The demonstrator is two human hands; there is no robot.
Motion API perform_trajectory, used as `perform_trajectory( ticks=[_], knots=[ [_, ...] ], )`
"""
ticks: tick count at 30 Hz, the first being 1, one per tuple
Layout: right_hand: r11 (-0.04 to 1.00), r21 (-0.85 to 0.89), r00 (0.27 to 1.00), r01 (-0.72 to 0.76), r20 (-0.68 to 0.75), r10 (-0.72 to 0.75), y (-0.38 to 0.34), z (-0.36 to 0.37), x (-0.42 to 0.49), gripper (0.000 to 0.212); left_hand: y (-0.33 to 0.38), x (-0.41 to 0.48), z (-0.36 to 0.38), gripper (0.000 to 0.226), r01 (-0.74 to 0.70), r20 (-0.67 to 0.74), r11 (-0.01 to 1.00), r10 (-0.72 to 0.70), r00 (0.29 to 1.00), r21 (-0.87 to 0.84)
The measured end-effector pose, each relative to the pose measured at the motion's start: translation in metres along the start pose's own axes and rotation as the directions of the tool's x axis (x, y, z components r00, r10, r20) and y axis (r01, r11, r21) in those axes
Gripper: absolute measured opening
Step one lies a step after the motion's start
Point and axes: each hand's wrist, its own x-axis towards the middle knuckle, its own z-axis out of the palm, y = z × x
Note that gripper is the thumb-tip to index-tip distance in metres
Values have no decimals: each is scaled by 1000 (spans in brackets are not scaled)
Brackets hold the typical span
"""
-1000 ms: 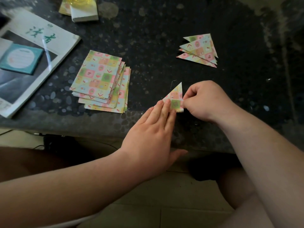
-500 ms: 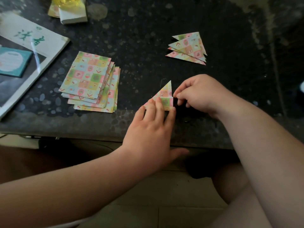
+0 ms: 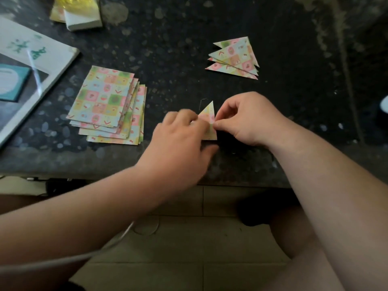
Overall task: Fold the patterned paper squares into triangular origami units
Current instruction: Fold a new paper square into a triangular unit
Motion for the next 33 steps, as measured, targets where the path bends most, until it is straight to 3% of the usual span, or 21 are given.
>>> perform_trajectory(
  ticks=[3, 8, 17, 30, 33],
  knots=[
    [1000, -19, 999, -18, 38, 18, -2, -1, 0, 12, -16, 16, -9, 38, 168, 0, 957, -173, 985, -236],
    [1000, -17, 996, -1, 90, 2, -2, -6, -1, 11, -24, 29, -7, 34, 232, 38, 919, -232, 972, -320],
    [1000, -4, 993, 7, 116, -7, -1, -7, -1, 33, -22, 39, -9, 48, 273, 34, 918, -275, 961, -289],
    [999, 28, 998, -19, 53, 17, 0, -2, 3, 24, -22, 34, -12, 38, 223, 29, 930, -225, 974, -291],
    [999, 31, 999, -23, 42, 21, 0, -2, 3, 18, -20, 26, -10, 34, 97, -60, 988, -104, 993, -117]
  ],
)
